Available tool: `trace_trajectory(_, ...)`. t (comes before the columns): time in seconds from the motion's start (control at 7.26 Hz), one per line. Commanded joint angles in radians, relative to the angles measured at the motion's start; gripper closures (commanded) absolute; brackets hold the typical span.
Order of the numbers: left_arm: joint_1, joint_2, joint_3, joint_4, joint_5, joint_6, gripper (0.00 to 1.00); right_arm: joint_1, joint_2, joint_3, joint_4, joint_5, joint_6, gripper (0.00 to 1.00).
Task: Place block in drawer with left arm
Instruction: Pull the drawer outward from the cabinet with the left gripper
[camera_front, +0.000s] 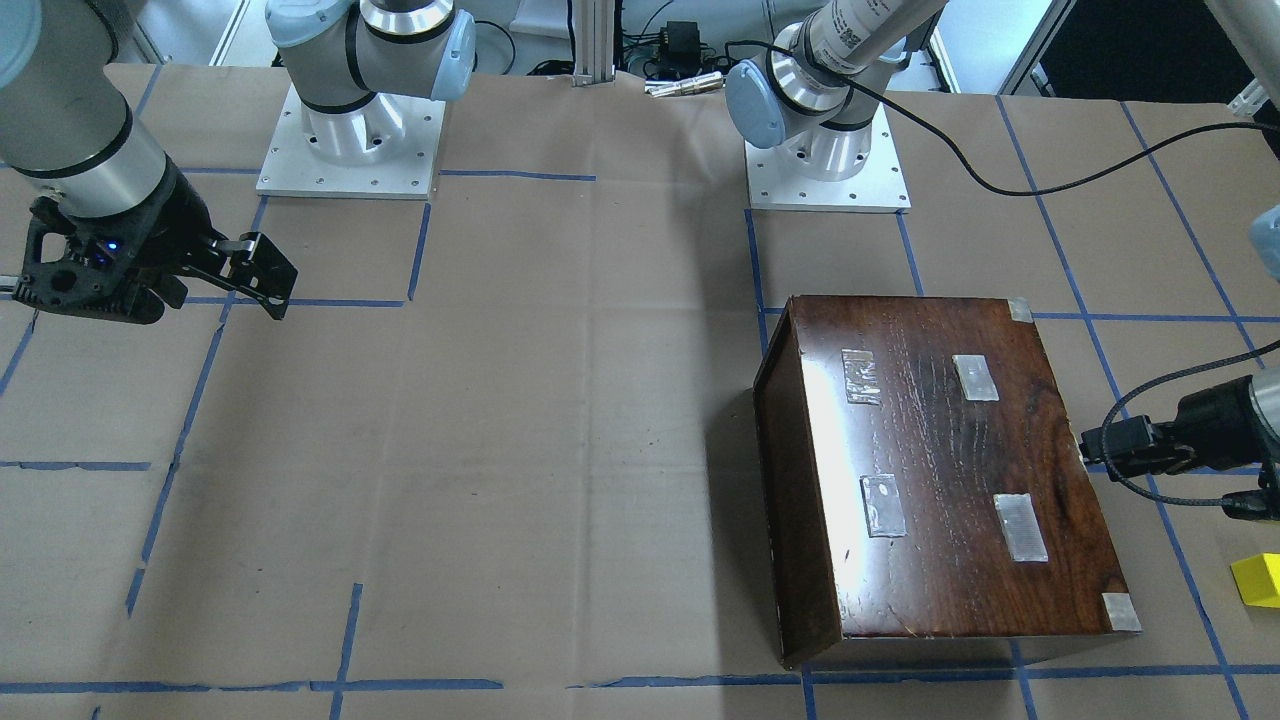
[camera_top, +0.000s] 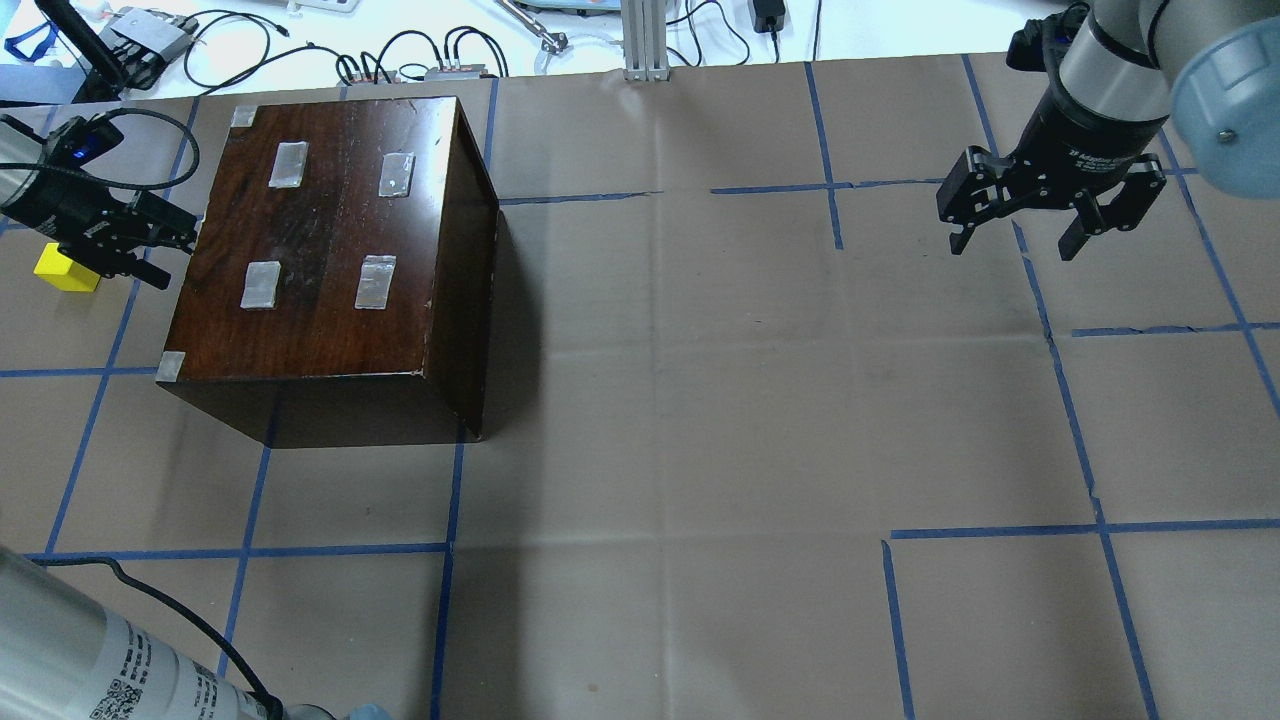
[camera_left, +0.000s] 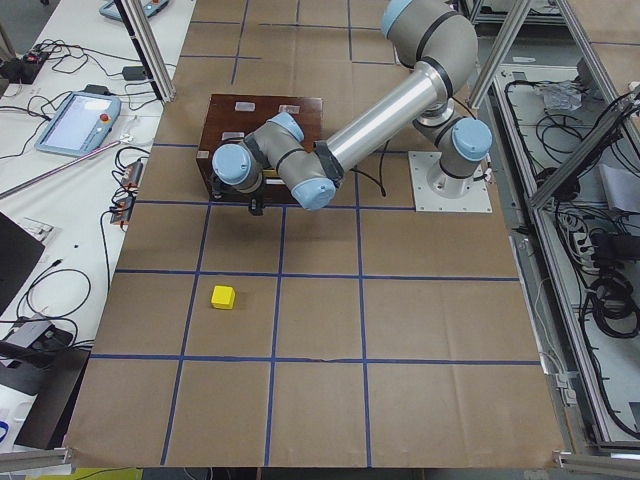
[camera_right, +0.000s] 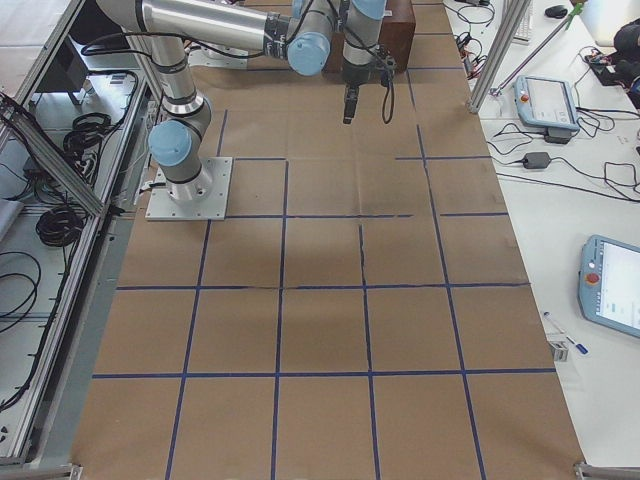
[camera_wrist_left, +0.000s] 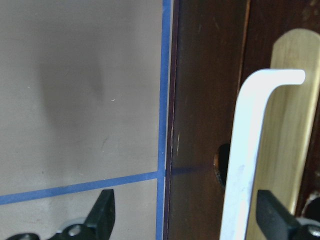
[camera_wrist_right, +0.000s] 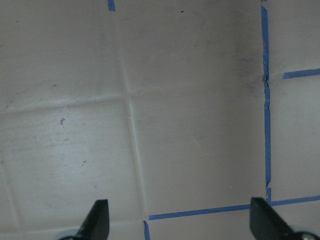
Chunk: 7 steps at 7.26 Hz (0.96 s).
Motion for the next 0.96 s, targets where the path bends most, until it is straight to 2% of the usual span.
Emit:
trace_trajectory(0.0, 0.027, 0.000, 0.019, 0.017, 0.112, 0.047, 0.01, 0.000, 0.000, 0.000, 0.000, 0.000, 0.000, 0.00)
trace_trajectory(0.69, 0.026, 0.005, 0.022, 0.028, 0.127, 0.053, 0.01, 0.000, 0.000, 0.000, 0.000, 0.000, 0.000, 0.00)
trace_trajectory(0.83, 0.026, 0.005, 0.022, 0.046, 0.182, 0.052, 0.01, 0.000, 0.000, 0.000, 0.000, 0.000, 0.000, 0.00)
